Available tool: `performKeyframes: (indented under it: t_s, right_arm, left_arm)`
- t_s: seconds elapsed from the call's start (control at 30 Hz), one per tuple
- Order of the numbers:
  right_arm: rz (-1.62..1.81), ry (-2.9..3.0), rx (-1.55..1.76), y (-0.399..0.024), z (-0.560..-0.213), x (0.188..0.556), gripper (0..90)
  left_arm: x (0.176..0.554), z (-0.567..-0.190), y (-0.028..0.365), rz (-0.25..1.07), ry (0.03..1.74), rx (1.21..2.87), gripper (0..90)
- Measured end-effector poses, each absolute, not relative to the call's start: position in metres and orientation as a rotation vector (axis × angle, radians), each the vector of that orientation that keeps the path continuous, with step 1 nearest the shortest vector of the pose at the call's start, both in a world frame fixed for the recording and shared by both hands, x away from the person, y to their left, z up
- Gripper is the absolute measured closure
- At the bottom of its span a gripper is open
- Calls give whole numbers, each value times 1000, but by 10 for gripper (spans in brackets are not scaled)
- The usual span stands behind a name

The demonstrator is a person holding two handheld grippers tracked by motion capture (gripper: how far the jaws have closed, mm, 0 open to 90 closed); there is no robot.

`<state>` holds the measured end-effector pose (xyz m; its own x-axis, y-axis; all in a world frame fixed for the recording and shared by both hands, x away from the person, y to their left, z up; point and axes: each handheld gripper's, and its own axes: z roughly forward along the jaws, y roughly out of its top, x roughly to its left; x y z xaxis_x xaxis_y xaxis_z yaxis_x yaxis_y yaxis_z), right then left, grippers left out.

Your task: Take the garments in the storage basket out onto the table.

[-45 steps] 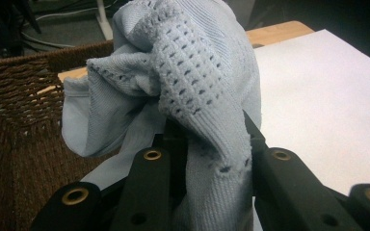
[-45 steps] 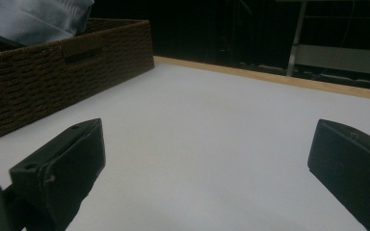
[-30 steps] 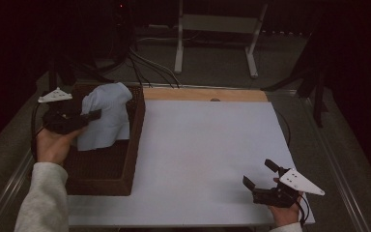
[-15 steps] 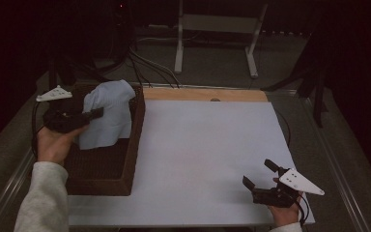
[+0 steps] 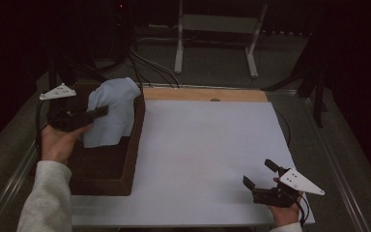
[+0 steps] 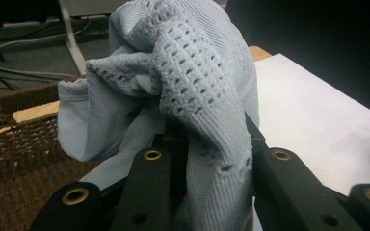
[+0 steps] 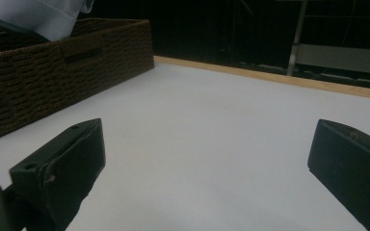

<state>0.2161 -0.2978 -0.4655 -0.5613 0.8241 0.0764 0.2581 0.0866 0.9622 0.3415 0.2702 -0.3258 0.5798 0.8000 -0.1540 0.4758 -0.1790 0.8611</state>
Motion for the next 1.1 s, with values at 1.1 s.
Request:
performKeyframes:
  t_s: [1.1]
  right_arm:
    - [1495, 1876, 1059, -297, -465, 216, 0]
  left_arm:
    - [352, -325, 235, 342, 973, 1834, 742]
